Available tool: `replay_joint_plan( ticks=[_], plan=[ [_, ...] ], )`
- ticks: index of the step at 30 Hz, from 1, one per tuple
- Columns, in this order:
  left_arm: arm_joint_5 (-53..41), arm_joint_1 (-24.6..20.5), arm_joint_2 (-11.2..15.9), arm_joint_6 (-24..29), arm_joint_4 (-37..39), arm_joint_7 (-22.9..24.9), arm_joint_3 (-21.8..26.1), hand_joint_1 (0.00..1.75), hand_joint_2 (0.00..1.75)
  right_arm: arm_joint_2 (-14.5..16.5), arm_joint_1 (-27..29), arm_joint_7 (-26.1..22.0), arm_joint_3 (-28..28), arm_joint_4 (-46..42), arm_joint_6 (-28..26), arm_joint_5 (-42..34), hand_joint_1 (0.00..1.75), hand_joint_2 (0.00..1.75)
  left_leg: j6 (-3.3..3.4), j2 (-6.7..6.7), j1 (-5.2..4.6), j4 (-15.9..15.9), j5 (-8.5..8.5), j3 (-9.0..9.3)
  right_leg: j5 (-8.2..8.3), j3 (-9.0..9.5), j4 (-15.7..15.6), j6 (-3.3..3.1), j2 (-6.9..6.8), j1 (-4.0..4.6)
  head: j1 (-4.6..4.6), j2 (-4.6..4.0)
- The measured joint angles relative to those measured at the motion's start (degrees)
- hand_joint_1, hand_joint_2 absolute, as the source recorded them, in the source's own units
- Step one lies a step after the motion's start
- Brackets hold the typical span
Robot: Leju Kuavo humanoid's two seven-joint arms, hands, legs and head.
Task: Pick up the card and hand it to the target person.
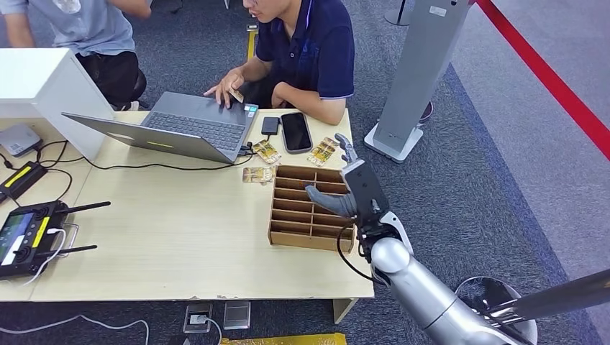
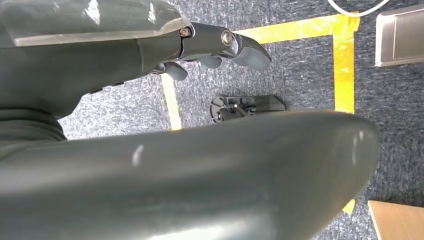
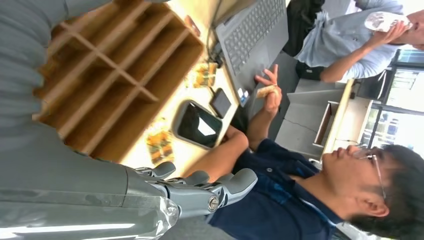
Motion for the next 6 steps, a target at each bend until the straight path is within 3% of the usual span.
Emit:
replay_joint_plan(
  ticks=[6],
  plan=[
    [0.61, 0.26, 0.1, 0.49, 0.0, 0.16, 0.2, 0.0, 0.0, -3.36, 7.64, -0.24, -2.75, -7.22, 3.44, -2.05, 0.0, 1.75, 0.0, 0.01, 0.0, 0.0, -0.01, 0.01, 0.0, -0.01, 0.0, 0.0, 0.03, 0.0, -0.07, 0.0]
  ],
)
